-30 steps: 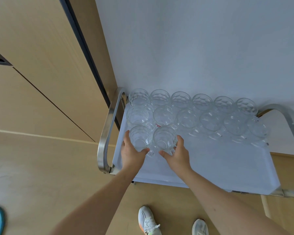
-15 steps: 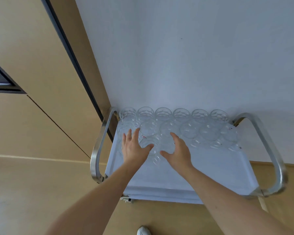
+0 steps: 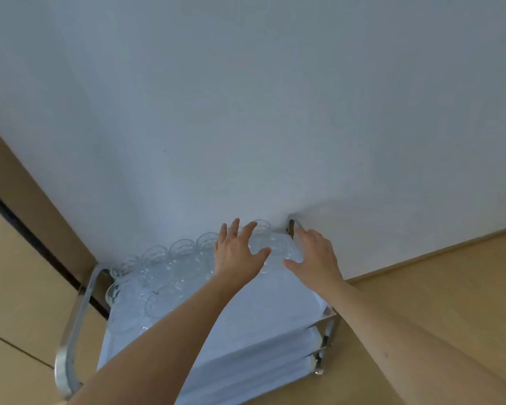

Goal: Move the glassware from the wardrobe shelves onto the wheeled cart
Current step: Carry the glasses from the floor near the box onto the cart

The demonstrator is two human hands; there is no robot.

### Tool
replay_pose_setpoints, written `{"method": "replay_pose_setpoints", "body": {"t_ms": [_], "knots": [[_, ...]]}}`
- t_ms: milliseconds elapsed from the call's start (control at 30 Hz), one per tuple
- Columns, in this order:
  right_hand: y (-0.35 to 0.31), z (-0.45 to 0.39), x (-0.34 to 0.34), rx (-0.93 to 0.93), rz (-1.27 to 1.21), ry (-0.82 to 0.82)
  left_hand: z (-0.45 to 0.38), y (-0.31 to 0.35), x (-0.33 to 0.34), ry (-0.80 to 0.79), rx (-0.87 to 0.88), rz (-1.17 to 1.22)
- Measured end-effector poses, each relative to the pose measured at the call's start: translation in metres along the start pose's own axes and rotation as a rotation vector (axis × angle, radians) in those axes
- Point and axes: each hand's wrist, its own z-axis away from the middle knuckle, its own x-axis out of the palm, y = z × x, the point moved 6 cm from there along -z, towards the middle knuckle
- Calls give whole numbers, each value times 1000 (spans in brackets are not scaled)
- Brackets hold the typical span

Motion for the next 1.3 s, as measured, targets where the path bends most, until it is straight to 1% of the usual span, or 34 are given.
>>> {"method": "replay_pose_setpoints", "body": {"t_ms": [167,367,633,800,933,1167,1300], "knots": [[81,38,-87,117,75,90,4,125,43,-40,232,-41],[178,105,-191,270,156,232,32,265,107,-110,525,-119],[277,190,-300,563,301,393,75,423,179,-233,792,-86],[331,230,-349,704,362,462,106,511,223,-332,936,15],[373,246,-377,802,384,519,120,566,261,-395,1045,21],[445,246,-415,977,350,585,98,656,319,-452,1192,-8],[479,233,-437,1041,362,607,77,700,350,-475,1257,-46]]}}
